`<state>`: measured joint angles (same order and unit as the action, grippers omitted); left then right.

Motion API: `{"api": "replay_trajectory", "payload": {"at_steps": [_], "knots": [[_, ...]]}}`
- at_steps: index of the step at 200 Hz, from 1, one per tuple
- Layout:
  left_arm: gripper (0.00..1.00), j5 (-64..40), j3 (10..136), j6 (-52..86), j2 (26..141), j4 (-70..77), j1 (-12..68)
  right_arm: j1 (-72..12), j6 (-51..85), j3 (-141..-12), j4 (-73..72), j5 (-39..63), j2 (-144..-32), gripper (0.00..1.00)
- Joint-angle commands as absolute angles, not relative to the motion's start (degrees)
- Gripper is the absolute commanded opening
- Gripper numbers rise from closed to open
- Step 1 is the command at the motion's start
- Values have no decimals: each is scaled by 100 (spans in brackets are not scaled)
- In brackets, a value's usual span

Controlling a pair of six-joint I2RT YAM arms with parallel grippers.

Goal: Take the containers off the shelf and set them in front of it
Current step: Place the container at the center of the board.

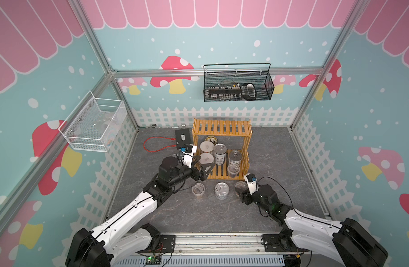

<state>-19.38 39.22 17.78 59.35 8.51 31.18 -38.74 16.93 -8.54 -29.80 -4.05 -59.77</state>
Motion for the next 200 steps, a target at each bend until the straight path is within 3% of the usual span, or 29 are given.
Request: {"api": "replay_trajectory", "payload": {"at_steps": [1,93,138,166,200], "knots": [[99,-2048,3832,1767,5952,961,3084,-3921,1650,-852,-3269,-538,-6144,70],[99,-2122,3823,1775,5854,923,3041,-3962,1592,-972,-3052,-596,-6087,89],[99,-2119,3816,1775,5805,899,3008,-4065,1426,-1461,-2061,-757,-5253,99],[99,-2034,3803,1775,5790,879,2963,-4086,1529,-1905,-1646,-651,-5014,99],[99,-1956,3801,1835,5776,857,2903,-4332,2320,-2727,-1222,-901,-5833,99]]}}
